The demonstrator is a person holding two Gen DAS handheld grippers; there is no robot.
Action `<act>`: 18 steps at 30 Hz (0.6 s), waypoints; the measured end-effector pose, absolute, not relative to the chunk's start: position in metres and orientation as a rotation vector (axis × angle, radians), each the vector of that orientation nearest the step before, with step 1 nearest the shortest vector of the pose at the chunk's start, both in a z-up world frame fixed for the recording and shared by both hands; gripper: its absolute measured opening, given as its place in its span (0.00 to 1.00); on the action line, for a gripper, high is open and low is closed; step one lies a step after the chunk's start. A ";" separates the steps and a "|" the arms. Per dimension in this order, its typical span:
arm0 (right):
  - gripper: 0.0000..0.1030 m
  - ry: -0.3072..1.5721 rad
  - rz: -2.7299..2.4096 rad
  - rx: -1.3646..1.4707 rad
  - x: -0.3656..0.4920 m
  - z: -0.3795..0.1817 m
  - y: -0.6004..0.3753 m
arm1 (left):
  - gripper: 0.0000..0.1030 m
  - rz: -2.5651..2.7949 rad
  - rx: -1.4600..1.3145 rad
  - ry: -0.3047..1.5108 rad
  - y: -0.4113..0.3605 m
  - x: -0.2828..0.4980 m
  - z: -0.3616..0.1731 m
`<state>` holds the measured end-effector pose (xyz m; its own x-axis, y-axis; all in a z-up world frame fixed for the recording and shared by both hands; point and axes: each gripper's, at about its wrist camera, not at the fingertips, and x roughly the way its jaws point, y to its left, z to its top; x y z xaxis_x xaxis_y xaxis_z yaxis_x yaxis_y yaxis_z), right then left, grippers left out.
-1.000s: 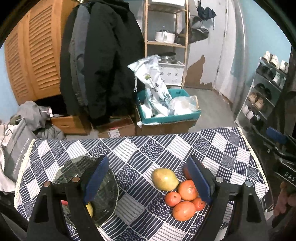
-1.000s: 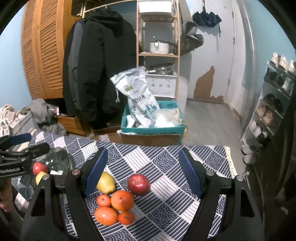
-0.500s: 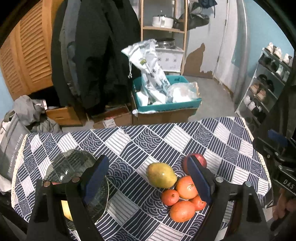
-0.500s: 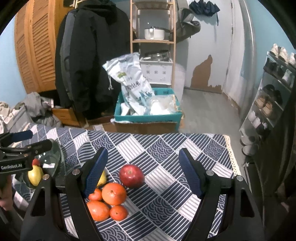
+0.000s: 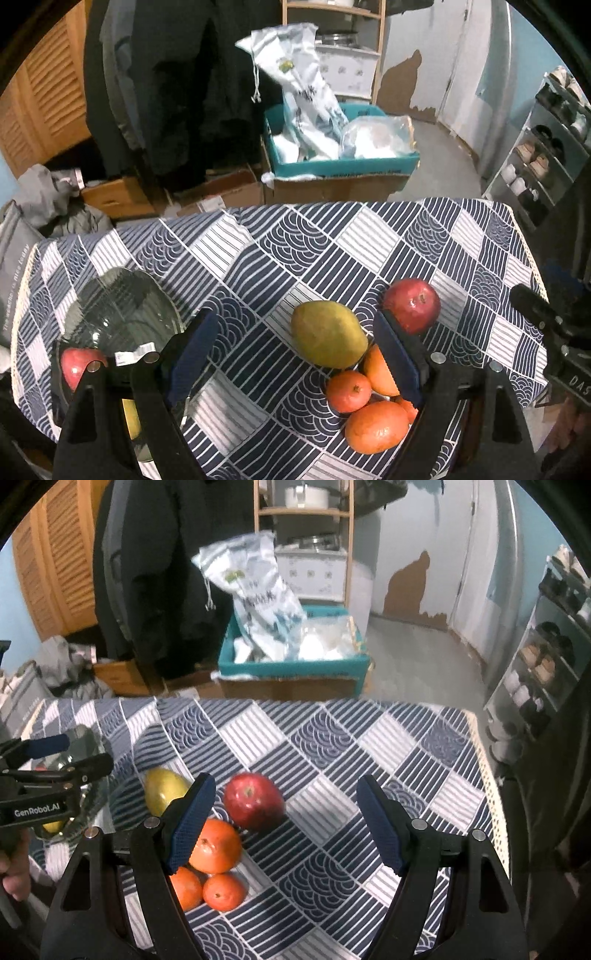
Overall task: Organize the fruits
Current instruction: 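Move the left tool to the yellow mango while the right tool approaches a red apple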
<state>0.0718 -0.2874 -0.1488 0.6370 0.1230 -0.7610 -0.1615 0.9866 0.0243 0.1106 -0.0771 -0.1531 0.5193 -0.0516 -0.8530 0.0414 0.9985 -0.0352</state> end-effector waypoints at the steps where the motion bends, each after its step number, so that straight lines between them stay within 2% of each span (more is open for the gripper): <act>1: 0.76 0.879 0.165 -0.046 0.074 -0.153 -0.288 | 0.85 -0.057 -0.014 1.034 -0.079 0.113 -0.158; 18: 0.76 1.037 0.186 -0.096 0.100 -0.215 -0.277 | 0.85 -0.058 -0.036 1.206 -0.095 0.144 -0.230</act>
